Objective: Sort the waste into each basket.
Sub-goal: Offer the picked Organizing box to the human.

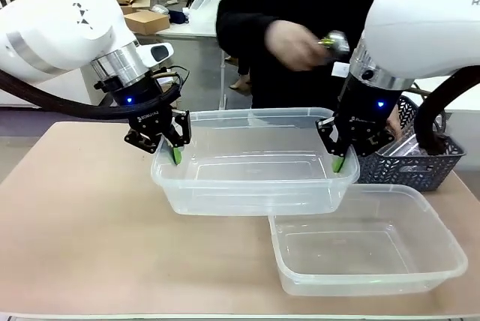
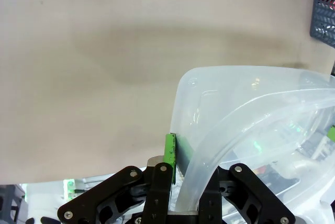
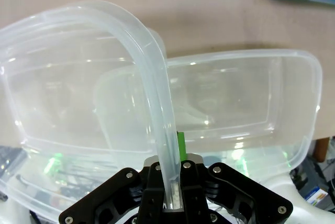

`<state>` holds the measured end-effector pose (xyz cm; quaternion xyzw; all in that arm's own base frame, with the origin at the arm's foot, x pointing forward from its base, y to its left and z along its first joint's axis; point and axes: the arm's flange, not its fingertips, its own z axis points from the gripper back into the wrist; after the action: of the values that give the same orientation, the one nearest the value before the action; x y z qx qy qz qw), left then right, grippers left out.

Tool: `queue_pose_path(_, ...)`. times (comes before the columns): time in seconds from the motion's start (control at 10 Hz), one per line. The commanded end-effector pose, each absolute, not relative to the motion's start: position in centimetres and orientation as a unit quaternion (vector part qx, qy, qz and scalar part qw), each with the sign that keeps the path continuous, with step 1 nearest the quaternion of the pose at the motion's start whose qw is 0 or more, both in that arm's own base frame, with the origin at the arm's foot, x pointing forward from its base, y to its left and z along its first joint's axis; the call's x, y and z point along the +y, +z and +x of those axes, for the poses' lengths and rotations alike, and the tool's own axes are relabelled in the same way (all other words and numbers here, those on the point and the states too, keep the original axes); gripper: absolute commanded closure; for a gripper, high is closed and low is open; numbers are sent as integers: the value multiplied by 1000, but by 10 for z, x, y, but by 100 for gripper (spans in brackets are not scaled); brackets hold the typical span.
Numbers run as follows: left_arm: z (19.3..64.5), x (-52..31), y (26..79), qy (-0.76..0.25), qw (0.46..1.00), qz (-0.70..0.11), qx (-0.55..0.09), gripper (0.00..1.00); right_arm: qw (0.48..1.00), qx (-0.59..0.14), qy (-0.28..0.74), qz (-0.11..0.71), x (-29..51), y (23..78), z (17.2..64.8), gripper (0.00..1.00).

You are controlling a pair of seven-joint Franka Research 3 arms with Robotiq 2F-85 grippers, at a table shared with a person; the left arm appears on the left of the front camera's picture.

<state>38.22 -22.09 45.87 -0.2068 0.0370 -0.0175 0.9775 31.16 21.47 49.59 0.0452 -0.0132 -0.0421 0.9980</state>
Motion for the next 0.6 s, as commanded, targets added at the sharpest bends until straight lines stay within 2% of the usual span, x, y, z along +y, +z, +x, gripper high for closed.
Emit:
queue_pose_path(0.0,384,-219,464,-19,976,-213,37,94,998,-11,-43,52,215,494,308,97)
queue_pose_path(0.5,384,-219,464,-19,976,-213,37,94,998,-11,-43,52,215,494,308,97)
